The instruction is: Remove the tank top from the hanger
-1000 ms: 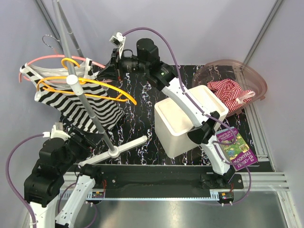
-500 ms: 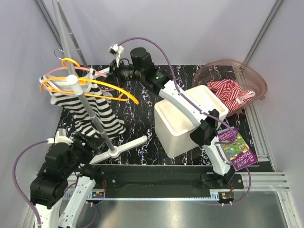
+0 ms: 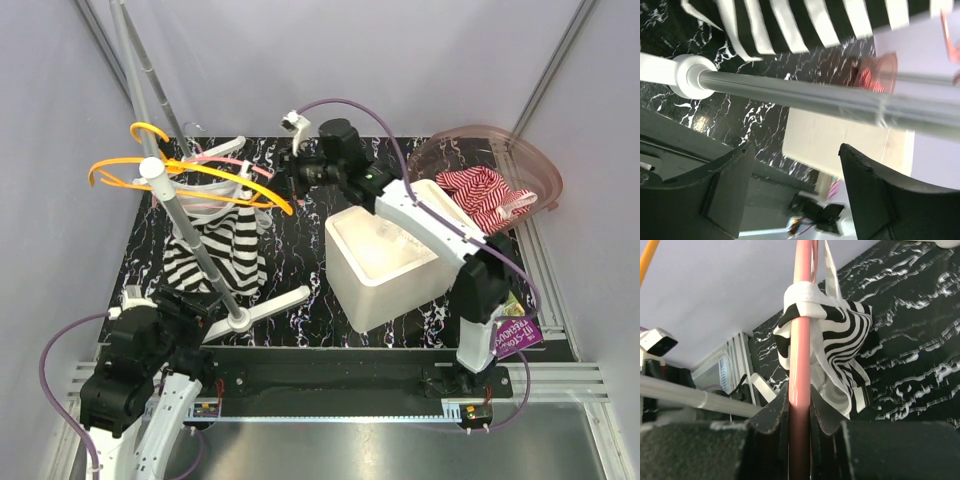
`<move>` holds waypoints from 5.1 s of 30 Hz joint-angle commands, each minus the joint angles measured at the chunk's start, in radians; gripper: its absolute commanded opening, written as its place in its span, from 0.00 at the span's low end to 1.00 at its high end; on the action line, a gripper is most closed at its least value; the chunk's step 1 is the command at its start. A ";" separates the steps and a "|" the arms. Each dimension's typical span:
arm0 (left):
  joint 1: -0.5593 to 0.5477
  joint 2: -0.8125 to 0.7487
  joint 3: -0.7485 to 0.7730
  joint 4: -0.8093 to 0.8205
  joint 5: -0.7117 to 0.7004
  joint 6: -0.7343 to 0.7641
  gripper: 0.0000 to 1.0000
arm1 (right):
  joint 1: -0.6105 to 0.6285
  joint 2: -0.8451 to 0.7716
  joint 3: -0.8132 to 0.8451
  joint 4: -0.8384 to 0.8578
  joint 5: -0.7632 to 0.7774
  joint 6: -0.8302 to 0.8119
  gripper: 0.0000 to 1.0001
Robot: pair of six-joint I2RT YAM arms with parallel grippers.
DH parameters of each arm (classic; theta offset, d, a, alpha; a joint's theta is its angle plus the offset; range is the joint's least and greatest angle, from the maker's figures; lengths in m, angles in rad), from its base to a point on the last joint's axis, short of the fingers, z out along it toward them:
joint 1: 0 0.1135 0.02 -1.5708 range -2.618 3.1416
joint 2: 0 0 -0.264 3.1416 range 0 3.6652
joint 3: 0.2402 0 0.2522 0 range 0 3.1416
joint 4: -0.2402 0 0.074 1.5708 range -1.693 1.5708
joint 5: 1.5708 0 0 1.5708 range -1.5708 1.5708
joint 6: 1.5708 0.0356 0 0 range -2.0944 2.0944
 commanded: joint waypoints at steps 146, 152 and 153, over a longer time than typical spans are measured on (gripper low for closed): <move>0.402 0.430 0.064 0.474 0.220 -0.217 0.57 | -0.110 -0.488 -0.683 0.384 -0.242 0.279 0.00; 0.402 0.499 0.071 0.534 0.276 -0.482 0.58 | -0.049 -0.494 -0.719 0.377 -0.206 0.236 0.00; 0.402 0.510 0.074 0.540 0.278 -0.496 0.57 | -0.040 -0.494 -0.723 0.378 -0.205 0.231 0.00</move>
